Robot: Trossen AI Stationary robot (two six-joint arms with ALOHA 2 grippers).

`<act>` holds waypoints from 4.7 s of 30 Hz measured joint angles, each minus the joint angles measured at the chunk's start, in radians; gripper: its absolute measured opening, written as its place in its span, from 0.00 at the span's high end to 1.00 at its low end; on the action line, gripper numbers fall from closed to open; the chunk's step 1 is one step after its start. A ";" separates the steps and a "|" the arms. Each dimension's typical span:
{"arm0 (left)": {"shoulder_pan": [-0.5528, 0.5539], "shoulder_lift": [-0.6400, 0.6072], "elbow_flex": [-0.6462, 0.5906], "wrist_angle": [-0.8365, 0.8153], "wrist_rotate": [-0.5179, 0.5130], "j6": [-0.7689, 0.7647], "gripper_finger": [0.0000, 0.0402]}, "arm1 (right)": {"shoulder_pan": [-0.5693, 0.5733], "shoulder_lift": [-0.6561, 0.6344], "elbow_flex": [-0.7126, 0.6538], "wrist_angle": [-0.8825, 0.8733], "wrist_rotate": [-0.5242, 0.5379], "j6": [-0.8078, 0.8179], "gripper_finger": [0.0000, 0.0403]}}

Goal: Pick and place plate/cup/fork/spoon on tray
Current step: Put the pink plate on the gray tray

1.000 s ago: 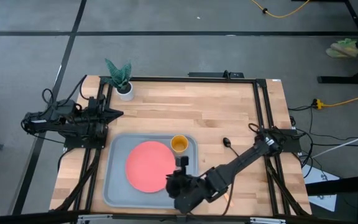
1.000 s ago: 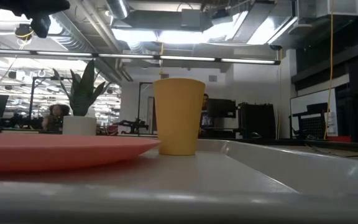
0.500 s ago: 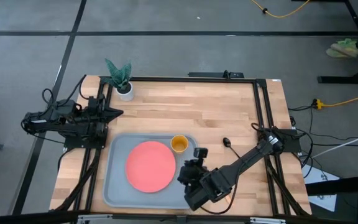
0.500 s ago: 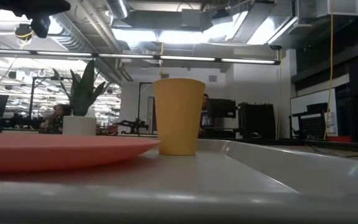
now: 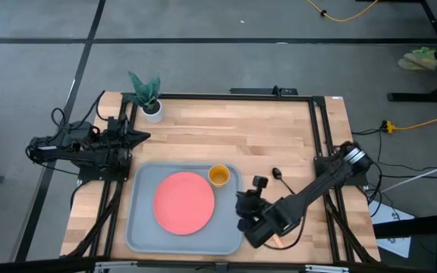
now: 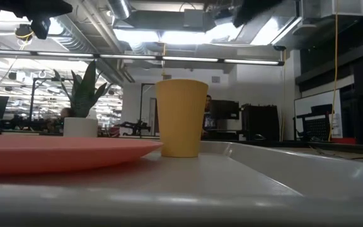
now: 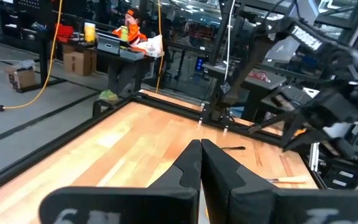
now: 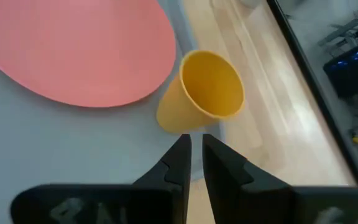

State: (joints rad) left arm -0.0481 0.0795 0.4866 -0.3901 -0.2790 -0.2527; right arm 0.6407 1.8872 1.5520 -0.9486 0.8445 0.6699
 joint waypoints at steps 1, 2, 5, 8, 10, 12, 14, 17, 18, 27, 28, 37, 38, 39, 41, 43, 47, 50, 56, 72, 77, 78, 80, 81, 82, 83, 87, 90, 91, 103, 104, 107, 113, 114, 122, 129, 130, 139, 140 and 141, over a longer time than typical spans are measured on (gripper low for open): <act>0.000 0.000 0.000 -0.001 0.000 -0.001 1.00 | 0.000 -0.030 -0.059 0.057 0.001 -0.009 0.89; 0.000 0.000 0.000 0.001 0.000 -0.001 1.00 | 0.000 -0.061 -0.123 0.112 0.003 -0.022 0.89; 0.000 0.000 0.000 0.001 -0.020 0.000 1.00 | 0.000 -0.147 -0.307 0.286 0.012 -0.071 0.89; 0.000 0.000 0.000 0.001 -0.063 0.000 1.00 | -0.009 -0.239 -0.504 0.508 0.037 -0.118 0.89; 0.000 0.000 0.000 0.005 -0.089 0.000 1.00 | -0.026 -0.305 -0.631 0.672 0.037 -0.169 0.89; 0.000 0.000 0.000 0.006 -0.103 0.000 1.00 | -0.047 -0.370 -0.743 0.824 0.030 -0.235 0.89; 0.000 0.000 0.000 0.010 -0.103 0.000 1.00 | -0.062 -0.430 -0.840 0.954 -0.007 -0.310 0.89; 0.000 0.000 0.000 0.011 -0.104 0.000 1.00 | -0.079 -0.508 -0.971 1.158 -0.110 -0.425 0.89; 0.000 0.000 0.000 0.011 -0.105 0.000 1.00 | -0.085 -0.532 -1.011 1.228 -0.147 -0.464 0.89; 0.000 0.004 -0.047 0.073 -0.113 -0.007 1.00 | -0.140 -0.745 -1.183 1.523 -0.612 -0.708 0.89; 0.000 0.005 -0.052 0.074 -0.113 -0.008 1.00 | -0.148 -0.767 -1.193 1.519 -0.655 -0.721 0.89; 0.000 0.013 -0.136 0.243 -0.092 -0.008 1.00 | -0.237 -0.893 -1.355 1.540 -0.802 -0.684 0.89; 0.000 0.013 -0.145 0.261 -0.079 -0.009 1.00 | -0.244 -0.907 -1.379 1.559 -0.802 -0.675 0.89; 0.000 0.013 -0.153 0.275 -0.063 -0.011 1.00 | -0.249 -0.922 -1.403 1.579 -0.802 -0.674 0.89; 0.000 0.014 -0.164 0.291 -0.023 -0.020 1.00 | -0.255 -0.943 -1.442 1.629 -0.802 -0.675 0.89; -0.001 0.024 -0.163 0.306 0.022 -0.062 1.00 | -0.259 -0.974 -1.483 1.666 -0.804 -0.683 0.89; -0.002 0.104 -0.164 0.345 0.137 -0.133 1.00 | -0.259 -1.018 -1.546 1.725 -0.802 -0.688 0.89; -0.007 0.207 -0.164 0.435 0.227 -0.162 1.00 | -0.259 -1.037 -1.546 1.725 -0.797 -0.669 0.89; -0.108 0.485 -0.164 0.652 0.351 -0.161 1.00 | -0.259 -1.035 -1.546 1.722 -0.777 -0.673 0.89; -0.568 0.996 0.035 0.529 0.075 -0.167 1.00 | -0.259 -1.033 -1.546 1.715 -0.751 -0.671 0.89; -0.608 1.154 0.069 0.469 -0.075 -0.345 1.00 | -0.259 -1.033 -1.545 1.709 -0.704 -0.652 0.89; -0.608 1.176 0.070 0.470 -0.075 -0.402 1.00 | -0.259 -1.033 -1.545 1.708 -0.702 -0.648 0.89; -0.608 1.219 0.070 0.472 -0.075 -0.499 1.00 | -0.259 -1.033 -1.545 1.701 -0.703 -0.641 0.89; -0.608 1.240 0.070 0.471 -0.075 -0.527 1.00 | -0.259 -1.032 -1.545 1.695 -0.703 -0.631 0.89; -0.608 1.257 0.070 0.470 -0.076 -0.544 1.00 | -0.259 -1.032 -1.545 1.689 -0.703 -0.621 0.89; -0.608 1.274 0.070 0.471 -0.076 -0.555 1.00 | -0.259 -1.033 -1.545 1.682 -0.703 -0.616 0.89; -0.608 1.341 0.070 0.472 -0.079 -0.565 1.00 | -0.259 -1.032 -1.545 1.662 -0.703 -0.571 0.89; -0.608 1.375 0.070 0.472 -0.091 -0.584 1.00 | -0.259 -1.032 -1.545 1.660 -0.704 -0.566 0.89; -0.609 1.383 0.070 0.472 -0.097 -0.586 1.00 | -0.259 -1.032 -1.545 1.660 -0.704 -0.567 0.89; -0.610 1.419 0.071 0.472 -0.098 -0.587 1.00 | -0.259 -1.032 -1.545 1.658 -0.706 -0.571 0.89; -0.610 1.419 0.071 0.472 -0.098 -0.587 1.00 | -0.259 -1.032 -1.545 1.657 -0.706 -0.571 0.89; -0.610 1.421 0.071 0.468 -0.098 -0.587 1.00 | -0.259 -1.032 -1.545 1.649 -0.706 -0.572 0.89; -0.617 1.459 0.072 0.466 -0.080 -0.598 1.00 | -0.259 -1.032 -1.545 1.620 -0.706 -0.570 0.89; -0.617 1.465 0.072 0.468 -0.082 -0.612 1.00 | -0.259 -1.032 -1.545 1.619 -0.706 -0.570 0.89; -0.636 1.459 0.074 0.467 -0.032 -0.640 1.00 | -0.259 -1.032 -1.545 1.618 -0.706 -0.570 0.89; -0.636 1.457 0.074 0.456 0.055 -0.732 1.00 | -0.259 -1.032 -1.545 1.616 -0.706 -0.570 0.89; -0.636 1.457 0.074 0.449 0.058 -0.740 1.00 | -0.259 -1.032 -1.545 1.616 -0.706 -0.569 0.89; -0.656 1.453 0.077 0.375 0.065 -0.820 1.00 | -0.259 -1.032 -1.545 1.616 -0.706 -0.569 0.89; -0.659 1.452 0.077 0.372 0.064 -0.821 1.00 | -0.259 -1.032 -1.545 1.616 -0.706 -0.570 0.89; -0.661 1.446 0.077 0.364 0.065 -0.821 1.00 | -0.259 -1.032 -1.545 1.616 -0.706 -0.569 0.89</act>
State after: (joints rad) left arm -0.7088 1.5259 0.5640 -0.0261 -0.2141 -1.0737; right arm 0.3813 0.8551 0.0074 0.6674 0.1387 0.1005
